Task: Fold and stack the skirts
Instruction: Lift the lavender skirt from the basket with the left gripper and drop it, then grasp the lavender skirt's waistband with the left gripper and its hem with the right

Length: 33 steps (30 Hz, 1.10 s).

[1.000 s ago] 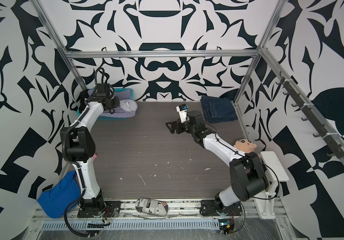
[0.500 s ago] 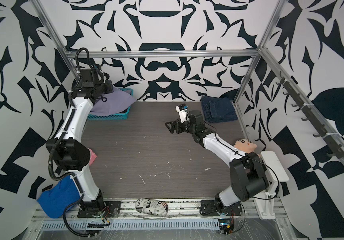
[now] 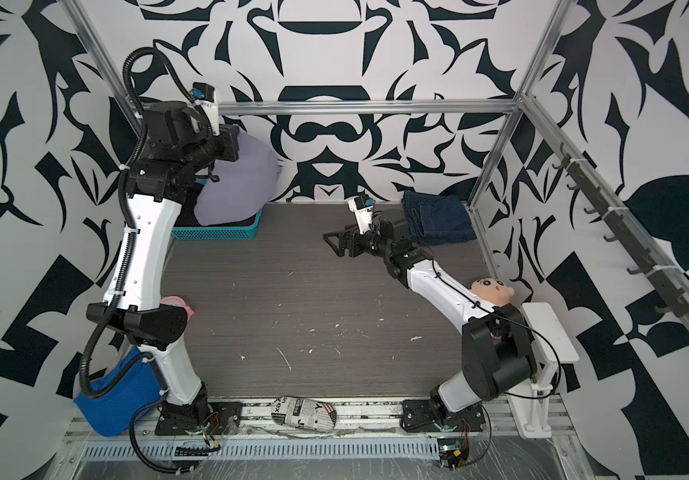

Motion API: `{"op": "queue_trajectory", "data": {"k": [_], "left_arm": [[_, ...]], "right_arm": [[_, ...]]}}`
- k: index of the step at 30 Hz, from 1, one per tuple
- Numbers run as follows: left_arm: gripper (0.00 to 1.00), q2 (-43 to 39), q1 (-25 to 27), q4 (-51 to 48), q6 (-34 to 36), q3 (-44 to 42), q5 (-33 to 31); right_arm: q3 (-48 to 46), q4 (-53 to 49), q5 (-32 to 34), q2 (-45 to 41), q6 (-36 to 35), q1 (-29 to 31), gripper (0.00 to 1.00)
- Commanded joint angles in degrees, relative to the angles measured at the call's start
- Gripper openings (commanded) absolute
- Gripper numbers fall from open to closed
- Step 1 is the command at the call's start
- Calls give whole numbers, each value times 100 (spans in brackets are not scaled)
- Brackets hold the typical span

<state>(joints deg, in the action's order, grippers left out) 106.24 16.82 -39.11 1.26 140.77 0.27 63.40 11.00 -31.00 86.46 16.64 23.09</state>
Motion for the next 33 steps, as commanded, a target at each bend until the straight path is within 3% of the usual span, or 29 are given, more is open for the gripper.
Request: {"op": "queue_trajectory", "data": {"k": [1, 5, 11, 13, 14, 15, 18, 22, 26, 33], "left_arm": [[0, -174, 570, -202, 526, -41, -37], [0, -305, 1021, -50, 415, -527, -68], [0, -556, 1739, 943, -109, -2283, -83], [22, -594, 1903, 1306, -387, -2946, 109], [40, -612, 1968, 1629, -604, -3357, 276], [41, -625, 2019, 1896, -701, -3756, 687], [52, -656, 2244, 2605, -1085, -4645, 1019], [60, -956, 2370, 2554, -1157, -5168, 833], [68, -1932, 2171, 2653, -1200, -6202, -99], [73, -3265, 329, 2017, -2675, -8263, -245]], "right_arm": [[138, 162, 230, -465, -28, -14, 94], [-76, -13, 826, -988, 91, -246, 93], [-537, -541, 1446, -1861, 415, -940, 93], [-627, -864, 1626, -2068, 378, -1095, 93], [-705, -966, 1670, -2161, 337, -1167, 93], [-785, -1058, 1715, -2247, 309, -1221, 93], [-1037, -1113, 1911, -2412, 239, -1279, 93], [-1076, -1064, 1807, -2260, 299, -1298, 94], [-1046, -1030, 1439, -1885, 461, -1297, 93], [-1725, -1361, 1013, -1557, 788, -1292, 93]]}}
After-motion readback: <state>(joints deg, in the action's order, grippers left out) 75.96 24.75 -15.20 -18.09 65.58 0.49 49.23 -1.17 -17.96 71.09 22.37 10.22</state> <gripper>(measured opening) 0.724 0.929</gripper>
